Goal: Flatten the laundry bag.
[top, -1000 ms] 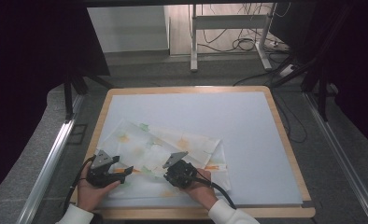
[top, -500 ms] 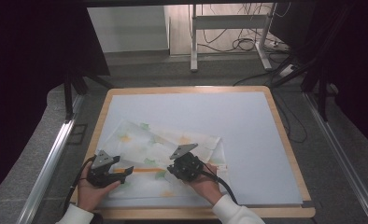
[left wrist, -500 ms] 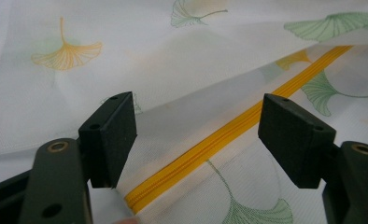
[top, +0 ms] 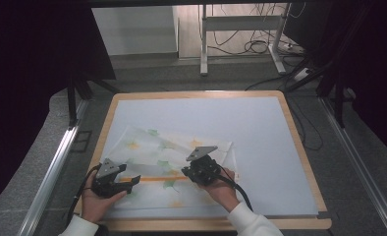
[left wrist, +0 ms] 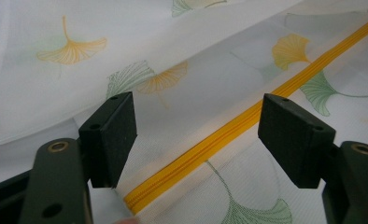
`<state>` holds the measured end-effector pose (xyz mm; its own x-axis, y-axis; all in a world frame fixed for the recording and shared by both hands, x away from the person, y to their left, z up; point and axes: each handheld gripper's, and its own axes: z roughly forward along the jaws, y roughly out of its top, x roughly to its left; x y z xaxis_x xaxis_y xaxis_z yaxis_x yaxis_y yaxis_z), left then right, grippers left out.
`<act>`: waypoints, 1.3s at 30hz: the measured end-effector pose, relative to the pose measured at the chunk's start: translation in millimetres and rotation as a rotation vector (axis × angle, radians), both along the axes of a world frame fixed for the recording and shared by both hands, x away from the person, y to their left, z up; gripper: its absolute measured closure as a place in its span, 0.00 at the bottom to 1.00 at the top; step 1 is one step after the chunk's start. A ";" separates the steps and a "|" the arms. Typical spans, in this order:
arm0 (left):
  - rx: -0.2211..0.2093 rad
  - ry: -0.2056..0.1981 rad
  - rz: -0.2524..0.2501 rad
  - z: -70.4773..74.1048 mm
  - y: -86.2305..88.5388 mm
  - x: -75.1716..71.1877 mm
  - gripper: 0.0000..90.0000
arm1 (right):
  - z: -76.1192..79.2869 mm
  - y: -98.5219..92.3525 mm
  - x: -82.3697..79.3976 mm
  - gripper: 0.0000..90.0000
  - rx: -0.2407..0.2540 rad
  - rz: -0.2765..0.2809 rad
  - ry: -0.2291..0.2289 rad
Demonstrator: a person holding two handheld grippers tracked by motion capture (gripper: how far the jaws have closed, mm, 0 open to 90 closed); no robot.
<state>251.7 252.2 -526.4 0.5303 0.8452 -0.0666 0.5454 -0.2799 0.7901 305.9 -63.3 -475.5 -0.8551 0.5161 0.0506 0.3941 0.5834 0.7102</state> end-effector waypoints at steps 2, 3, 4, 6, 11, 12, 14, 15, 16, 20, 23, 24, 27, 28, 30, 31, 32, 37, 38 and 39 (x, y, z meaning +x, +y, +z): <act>0.002 0.001 -0.002 -0.1 0.1 0.2 0.31 | 1.4 -2.8 1.9 0.98 0.006 -0.011 -0.005; 0.002 0.001 -0.002 -0.1 0.1 0.2 0.31 | 1.4 -2.8 1.9 0.98 0.006 -0.011 -0.005; 0.002 0.002 -0.002 -0.3 0.0 0.3 0.31 | 1.9 -4.0 2.9 0.98 0.008 -0.012 -0.008; 0.005 0.001 -0.004 -0.7 -0.2 0.4 0.31 | 3.4 -7.3 5.3 0.98 0.012 -0.024 -0.011; 0.008 0.002 -0.006 -0.9 -0.6 0.2 0.31 | 5.3 -12.5 8.9 0.98 0.018 -0.046 -0.021; 0.008 0.002 -0.006 -0.9 -0.7 0.3 0.31 | 5.8 -13.5 9.5 0.98 0.020 -0.050 -0.023; 0.010 0.001 -0.008 -0.9 -0.6 0.5 0.31 | 6.7 -15.3 10.6 0.98 0.023 -0.056 -0.025; 0.010 0.002 -0.009 -1.0 -0.6 0.5 0.31 | 7.2 -16.3 11.3 0.98 0.026 -0.061 -0.028; 0.010 0.002 -0.009 -1.1 -0.6 0.6 0.31 | 7.8 -17.4 12.1 0.98 0.029 -0.064 -0.030; 0.011 0.002 -0.011 -1.2 -0.7 0.7 0.31 | 9.7 -22.1 15.2 0.98 0.034 -0.083 -0.037; 0.011 0.001 -0.010 -1.1 -0.7 0.6 0.31 | 10.8 -25.2 16.9 0.98 0.036 -0.092 -0.038; 0.010 0.001 -0.011 -1.1 -0.7 0.6 0.31 | 11.1 -26.0 17.4 0.98 0.037 -0.093 -0.040; 0.011 0.001 -0.012 -1.2 -0.7 0.6 0.31 | 11.7 -27.7 18.3 0.98 0.039 -0.099 -0.042; 0.011 0.002 -0.012 -1.3 -0.8 0.6 0.31 | 12.0 -28.3 18.7 0.98 0.039 -0.100 -0.042; 0.010 0.002 -0.012 -1.3 -0.8 0.7 0.31 | 12.6 -29.5 19.5 0.98 0.040 -0.104 -0.045; 0.010 0.002 -0.012 -1.3 -0.8 0.7 0.31 | 12.6 -29.5 19.5 0.98 0.040 -0.104 -0.045; 0.010 0.003 -0.013 -1.4 -1.0 0.7 0.31 | 13.1 -30.5 20.4 0.98 0.044 -0.108 -0.045; 0.011 0.002 -0.012 -1.5 -1.1 0.7 0.31 | 13.3 -33.2 24.1 0.98 0.045 -0.121 -0.048; 0.011 -0.002 -0.012 -1.1 -0.8 0.5 0.31 | 13.1 -34.8 26.7 0.98 0.048 -0.127 -0.049; 0.011 -0.002 -0.012 -1.1 -0.8 0.5 0.31 | 13.1 -34.8 26.7 0.98 0.048 -0.127 -0.049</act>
